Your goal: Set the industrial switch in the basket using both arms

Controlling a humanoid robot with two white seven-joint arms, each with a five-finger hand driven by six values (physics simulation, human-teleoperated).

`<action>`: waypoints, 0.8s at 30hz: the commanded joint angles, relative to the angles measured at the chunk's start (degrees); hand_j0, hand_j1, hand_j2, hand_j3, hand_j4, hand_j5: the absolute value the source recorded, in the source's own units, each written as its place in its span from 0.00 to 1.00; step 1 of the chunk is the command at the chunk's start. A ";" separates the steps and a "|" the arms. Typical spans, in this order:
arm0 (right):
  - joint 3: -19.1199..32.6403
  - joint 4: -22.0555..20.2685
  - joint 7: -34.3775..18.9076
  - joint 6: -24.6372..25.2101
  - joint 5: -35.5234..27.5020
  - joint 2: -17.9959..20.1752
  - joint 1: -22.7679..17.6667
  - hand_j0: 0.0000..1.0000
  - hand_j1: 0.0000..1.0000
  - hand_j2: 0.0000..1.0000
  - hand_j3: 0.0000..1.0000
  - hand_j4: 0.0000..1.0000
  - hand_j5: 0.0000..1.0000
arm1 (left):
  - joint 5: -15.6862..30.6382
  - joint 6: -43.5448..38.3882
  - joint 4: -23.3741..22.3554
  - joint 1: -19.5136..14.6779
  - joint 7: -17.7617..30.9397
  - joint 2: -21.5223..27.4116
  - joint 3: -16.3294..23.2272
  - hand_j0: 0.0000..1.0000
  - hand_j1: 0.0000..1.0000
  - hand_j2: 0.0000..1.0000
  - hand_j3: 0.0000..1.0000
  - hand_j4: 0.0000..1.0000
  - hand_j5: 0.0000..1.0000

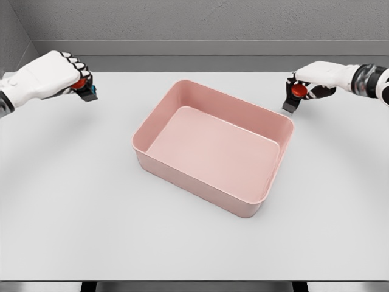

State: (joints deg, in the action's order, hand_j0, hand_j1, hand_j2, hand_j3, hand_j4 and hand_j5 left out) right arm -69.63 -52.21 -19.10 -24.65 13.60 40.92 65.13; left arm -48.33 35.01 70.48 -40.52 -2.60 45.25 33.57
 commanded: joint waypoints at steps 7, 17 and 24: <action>0.20 -4.40 -0.06 -1.28 -1.30 3.29 0.44 0.45 0.45 0.45 0.45 0.45 0.45 | 1.66 -0.01 6.95 -0.09 0.32 -0.42 0.27 0.39 0.39 0.39 0.39 0.39 0.39; 0.29 -6.42 -0.15 -9.01 -5.87 7.15 1.58 0.45 0.45 0.45 0.45 0.45 0.45 | 1.75 -0.01 11.79 -0.09 0.32 -1.12 0.44 0.39 0.39 0.39 0.39 0.39 0.39; 0.46 -11.25 -0.15 -9.10 -7.01 9.44 1.76 0.45 0.45 0.45 0.45 0.45 0.45 | 1.75 -0.01 14.69 0.00 0.41 -2.79 0.44 0.39 0.39 0.39 0.39 0.39 0.39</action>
State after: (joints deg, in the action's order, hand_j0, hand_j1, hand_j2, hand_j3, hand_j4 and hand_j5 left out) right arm -69.35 -61.81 -19.27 -33.77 7.41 49.43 67.24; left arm -46.98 35.00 84.21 -40.52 -2.16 42.77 34.11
